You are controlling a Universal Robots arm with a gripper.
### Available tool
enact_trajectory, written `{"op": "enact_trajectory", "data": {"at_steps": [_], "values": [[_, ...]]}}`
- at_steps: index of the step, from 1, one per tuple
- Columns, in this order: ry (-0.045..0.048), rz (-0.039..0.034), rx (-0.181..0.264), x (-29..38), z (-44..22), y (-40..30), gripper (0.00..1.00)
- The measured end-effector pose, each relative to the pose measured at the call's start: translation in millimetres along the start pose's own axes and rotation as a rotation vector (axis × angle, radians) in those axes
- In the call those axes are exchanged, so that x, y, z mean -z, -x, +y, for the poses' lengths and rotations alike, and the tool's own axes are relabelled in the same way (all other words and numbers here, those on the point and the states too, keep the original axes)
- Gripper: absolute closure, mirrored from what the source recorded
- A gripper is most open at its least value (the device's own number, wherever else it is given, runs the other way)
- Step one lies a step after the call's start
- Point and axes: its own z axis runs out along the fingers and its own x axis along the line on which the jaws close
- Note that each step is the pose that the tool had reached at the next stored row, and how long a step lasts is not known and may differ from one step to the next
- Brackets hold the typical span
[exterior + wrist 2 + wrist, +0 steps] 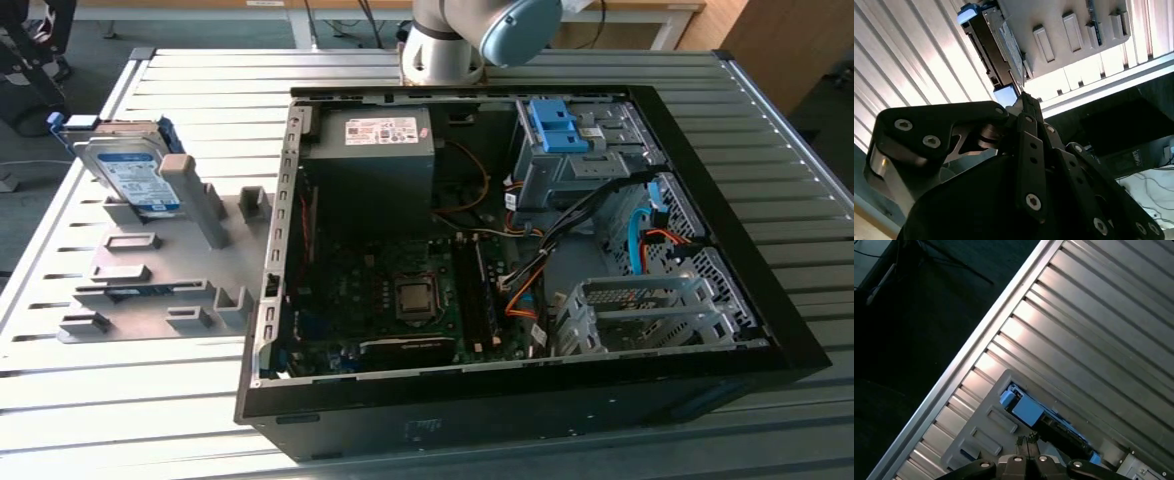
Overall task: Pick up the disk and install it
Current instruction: 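Pick up the disk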
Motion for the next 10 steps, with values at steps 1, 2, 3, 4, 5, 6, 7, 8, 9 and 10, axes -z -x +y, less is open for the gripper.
{"op": "enact_trajectory", "data": {"at_steps": [1, 2, 3, 4, 5, 6, 7, 8, 9, 10], "values": [[0.0003, 0.0005, 0.018, -0.1, 0.0, 0.0, 0.89], [0.0007, 0.001, 0.036, -0.1, 0.0, 0.0, 0.89], [0.001, 0.0016, 0.054, -0.2, 0.0, 0.0, 0.89], [0.0014, 0.0023, 0.073, -0.2, 0.0, 0.0, 0.89], [0.0017, 0.0027, 0.091, -0.3, 0.0, 0.0, 0.89], [0.002, 0.0033, 0.109, -0.3, 0.0, 0.0, 0.89], [0.0023, 0.0038, 0.127, -0.4, 0.0, 0.0, 0.89], [0.0027, 0.0043, 0.145, -0.5, 0.0, 0.0, 0.89], [0.003, 0.0049, 0.163, -0.5, 0.0, 0.0, 0.89], [0.0034, 0.0055, 0.183, -0.6, 0.0, 0.0, 0.89]]}}
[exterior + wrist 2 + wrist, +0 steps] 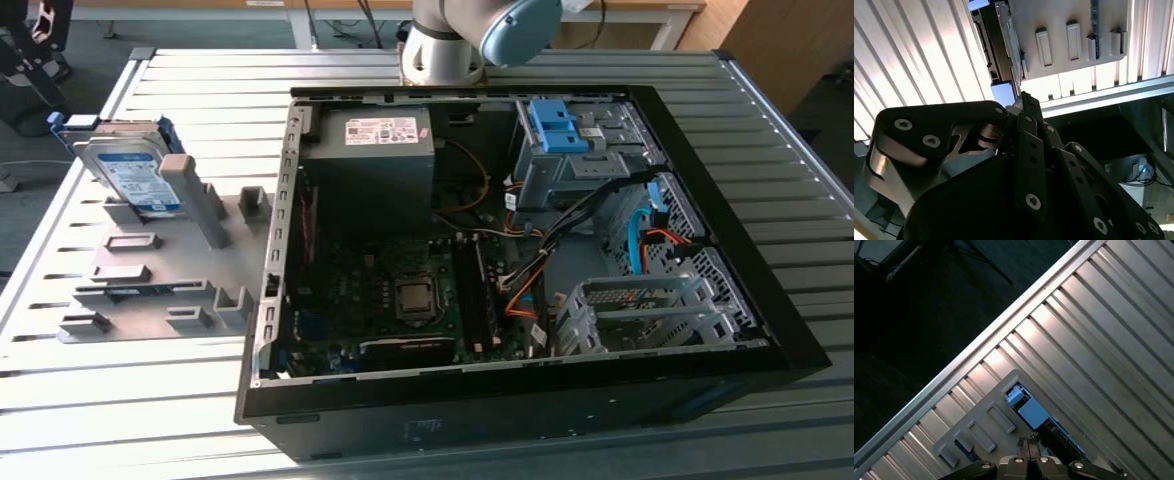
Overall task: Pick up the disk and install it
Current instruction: 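Pick up the disk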
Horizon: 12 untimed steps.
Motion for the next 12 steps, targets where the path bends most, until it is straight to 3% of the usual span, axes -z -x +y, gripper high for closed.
{"op": "enact_trajectory", "data": {"at_steps": [12], "values": [[0.004, 0.0065, 0.217, -0.9, 0.0, 0.0, 0.89]]}}
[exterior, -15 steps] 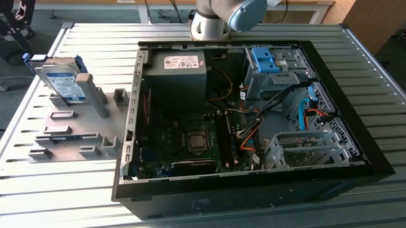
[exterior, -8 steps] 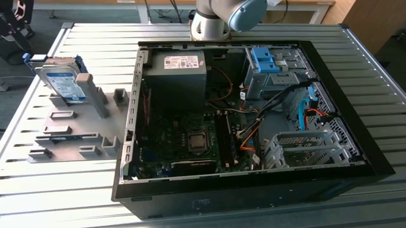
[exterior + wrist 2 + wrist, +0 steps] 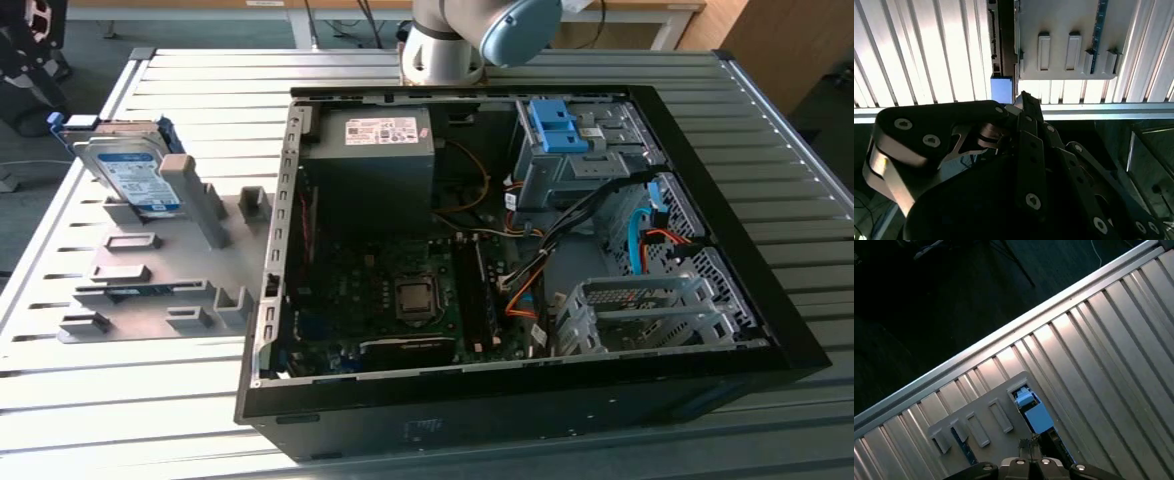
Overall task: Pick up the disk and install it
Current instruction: 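Pick up the disk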
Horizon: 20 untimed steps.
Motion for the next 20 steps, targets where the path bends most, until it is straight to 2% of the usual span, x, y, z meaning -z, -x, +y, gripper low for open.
{"op": "enact_trajectory", "data": {"at_steps": [20], "values": [[0.0064, 0.0106, 0.356, -1.9, -0.1, 0.0, 0.89]]}}
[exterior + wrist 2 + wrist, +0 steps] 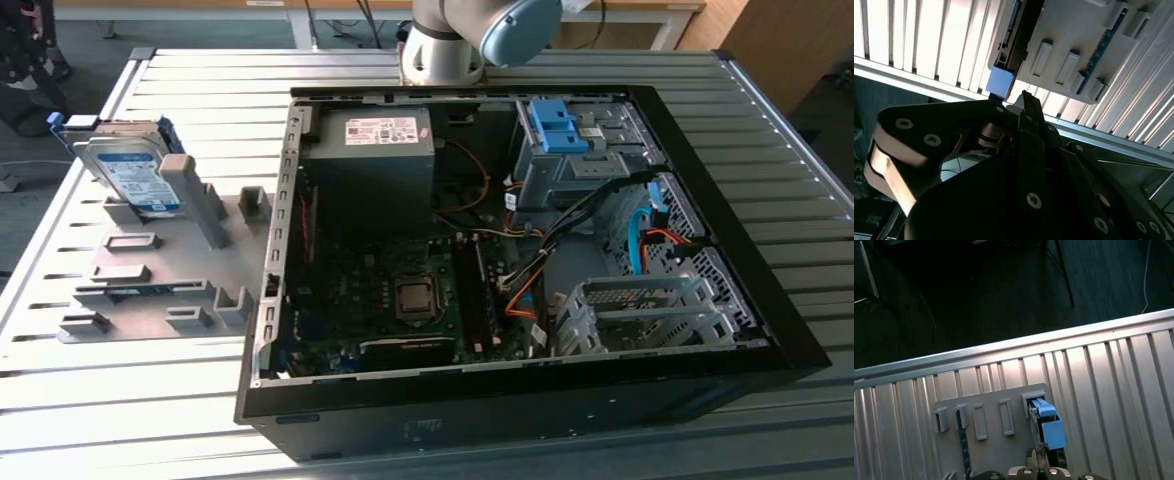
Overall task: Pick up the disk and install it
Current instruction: 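Pick up the disk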
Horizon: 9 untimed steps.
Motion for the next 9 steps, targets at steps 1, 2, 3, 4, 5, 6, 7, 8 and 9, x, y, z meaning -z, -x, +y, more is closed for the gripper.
{"op": "enact_trajectory", "data": {"at_steps": [1, 2, 3, 4, 5, 6, 7, 8, 9], "values": [[0.0004, 0.0006, 0.018, -0.1, 0.0, 0.0, 0.89], [0.0005, 0.0011, 0.035, -0.2, 0.0, 0.0, 0.89], [0.0007, 0.0016, 0.052, -0.3, 0.0, 0.0, 0.89], [0.0006, 0.002, 0.065, -0.4, 0.0, 0.0, 0.89], [0.0004, 0.0027, 0.073, -0.5, 0.0, 0.0, 0.89], [0.0003, 0.0035, 0.077, -0.6, 0.0, 0.0, 0.89], [0.0002, 0.0036, 0.077, -0.6, 0.0, 0.0, 0.89], [0.0003, 0.0037, 0.077, -0.6, 0.0, 0.0, 0.89], [0.0003, 0.0038, 0.077, -0.6, 0.0, 0.0, 0.89]]}}
